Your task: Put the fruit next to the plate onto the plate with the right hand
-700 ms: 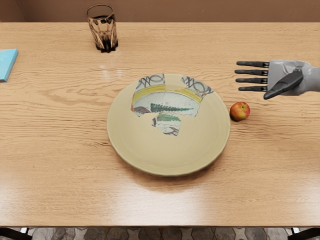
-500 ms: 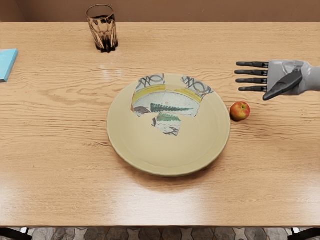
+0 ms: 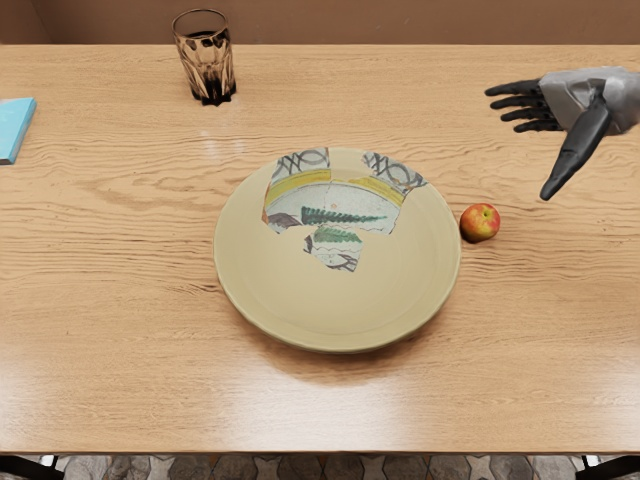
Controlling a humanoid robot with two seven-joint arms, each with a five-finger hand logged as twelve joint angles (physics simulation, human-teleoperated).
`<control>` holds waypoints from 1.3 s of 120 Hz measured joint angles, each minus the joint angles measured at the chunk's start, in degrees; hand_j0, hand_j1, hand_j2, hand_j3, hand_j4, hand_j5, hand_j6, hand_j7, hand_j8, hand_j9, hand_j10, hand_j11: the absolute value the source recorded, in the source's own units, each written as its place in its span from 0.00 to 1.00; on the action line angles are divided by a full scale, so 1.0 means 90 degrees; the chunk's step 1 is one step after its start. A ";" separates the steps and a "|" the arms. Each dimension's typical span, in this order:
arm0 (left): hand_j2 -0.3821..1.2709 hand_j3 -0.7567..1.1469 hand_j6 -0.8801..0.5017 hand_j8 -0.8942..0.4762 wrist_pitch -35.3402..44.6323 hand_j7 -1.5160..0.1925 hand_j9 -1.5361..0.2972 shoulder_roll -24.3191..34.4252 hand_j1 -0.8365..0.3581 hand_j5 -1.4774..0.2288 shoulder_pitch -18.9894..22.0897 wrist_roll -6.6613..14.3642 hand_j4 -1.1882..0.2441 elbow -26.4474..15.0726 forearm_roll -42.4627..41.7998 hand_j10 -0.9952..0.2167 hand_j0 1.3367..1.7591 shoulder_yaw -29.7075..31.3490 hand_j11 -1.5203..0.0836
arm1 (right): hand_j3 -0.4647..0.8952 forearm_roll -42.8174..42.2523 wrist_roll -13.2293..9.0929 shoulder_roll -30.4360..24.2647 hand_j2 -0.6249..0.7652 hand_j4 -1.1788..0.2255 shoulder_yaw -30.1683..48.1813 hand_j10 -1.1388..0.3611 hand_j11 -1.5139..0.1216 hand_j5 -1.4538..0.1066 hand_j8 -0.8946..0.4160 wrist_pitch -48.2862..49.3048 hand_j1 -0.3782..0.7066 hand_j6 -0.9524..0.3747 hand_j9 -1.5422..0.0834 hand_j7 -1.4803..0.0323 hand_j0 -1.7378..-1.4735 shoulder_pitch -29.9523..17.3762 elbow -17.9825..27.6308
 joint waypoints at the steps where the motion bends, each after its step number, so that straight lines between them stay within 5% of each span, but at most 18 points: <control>1: 0.23 0.40 0.64 0.65 0.0000 0.89 0.84 0.0000 0.99 0.87 0.0004 0.0000 0.83 0.0000 0.0000 0.82 0.76 0.0000 0.95 | 0.34 -0.0064 0.0014 0.0000 0.45 0.84 0.0007 0.76 0.93 0.93 0.68 0.0000 0.03 0.72 0.95 0.98 0.30 -0.0004 0.0035; 60: 0.23 0.40 0.64 0.65 0.0000 0.89 0.84 0.0000 0.99 0.87 0.0000 0.0000 0.83 0.0000 0.0000 0.82 0.76 0.0000 0.95 | 0.34 -0.2490 0.0246 0.0048 0.45 0.84 -0.0013 0.76 0.92 0.93 0.68 -0.2120 0.03 0.71 0.95 0.98 0.30 -0.0871 0.1596; 156: 0.23 0.40 0.64 0.65 0.0000 0.89 0.84 0.0000 0.99 0.87 0.0006 0.0000 0.83 0.0000 0.0000 0.82 0.76 0.0000 0.95 | 0.34 -0.3838 0.0239 0.0655 0.43 0.71 -0.0477 0.64 0.79 0.79 0.55 -0.2946 0.22 0.58 0.81 0.83 0.30 -0.1555 0.1754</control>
